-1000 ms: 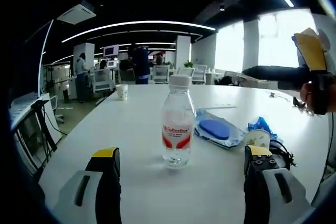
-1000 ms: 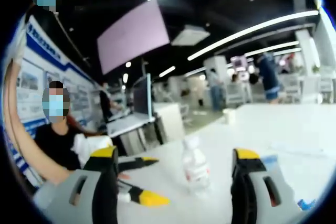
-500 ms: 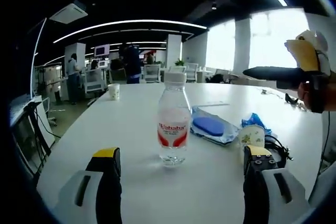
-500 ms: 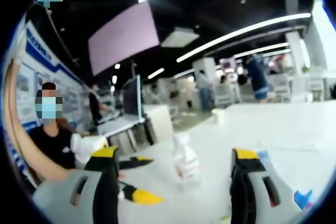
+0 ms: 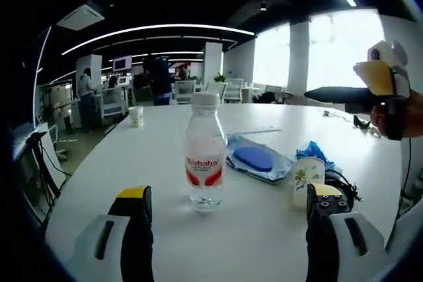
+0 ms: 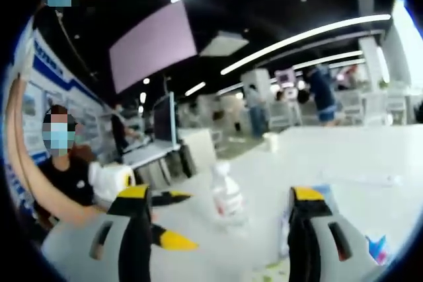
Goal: Arrange the tabletop items into an orderly group along one side of the table until the central work area is clear of visible clutter.
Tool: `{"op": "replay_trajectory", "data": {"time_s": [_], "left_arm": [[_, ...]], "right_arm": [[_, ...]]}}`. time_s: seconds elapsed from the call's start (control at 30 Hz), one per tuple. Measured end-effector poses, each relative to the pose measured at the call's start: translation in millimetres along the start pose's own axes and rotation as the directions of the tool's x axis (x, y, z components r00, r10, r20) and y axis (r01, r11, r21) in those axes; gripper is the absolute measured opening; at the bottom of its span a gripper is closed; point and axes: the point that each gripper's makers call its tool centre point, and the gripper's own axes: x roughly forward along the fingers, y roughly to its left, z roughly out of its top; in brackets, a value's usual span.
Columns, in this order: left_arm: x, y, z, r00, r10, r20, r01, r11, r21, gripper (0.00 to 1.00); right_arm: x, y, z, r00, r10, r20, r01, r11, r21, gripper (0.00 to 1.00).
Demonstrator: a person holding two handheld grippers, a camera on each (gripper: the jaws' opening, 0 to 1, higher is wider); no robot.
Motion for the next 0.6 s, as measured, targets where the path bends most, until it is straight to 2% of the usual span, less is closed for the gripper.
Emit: {"op": "replay_trajectory", "data": {"time_s": [0.2,0.37,0.5,0.6], "left_arm": [[-6.2,-4.3,-9.0,1.0,-0.009,-0.01,0.009,1.0,-0.007,0.98],[-6.4,-13.7,-21.5,0.999,-0.02,-0.039,0.02,1.0,0.004,0.98],[-7.9,-21.3,-28.1,0.997,-0.021,-0.073,0.022,1.0,0.018,0.97],[-9.7,-24.3,-27.8,0.997,-0.021,-0.068,0.022,1.0,0.017,0.96]], "right_arm": [[-6.8,-6.7,-5.5,0.999,0.037,-0.027,-0.038,0.999,-0.026,0.78],[-14.6,-13.8,-12.6,0.996,0.06,-0.063,-0.06,0.998,0.002,0.75],[-21.0,-17.4,-19.4,0.992,0.087,-0.093,-0.08,0.994,0.072,0.65],[-24.4,-25.1,-33.2,0.983,0.091,-0.161,-0.066,0.985,0.159,0.61]]}}
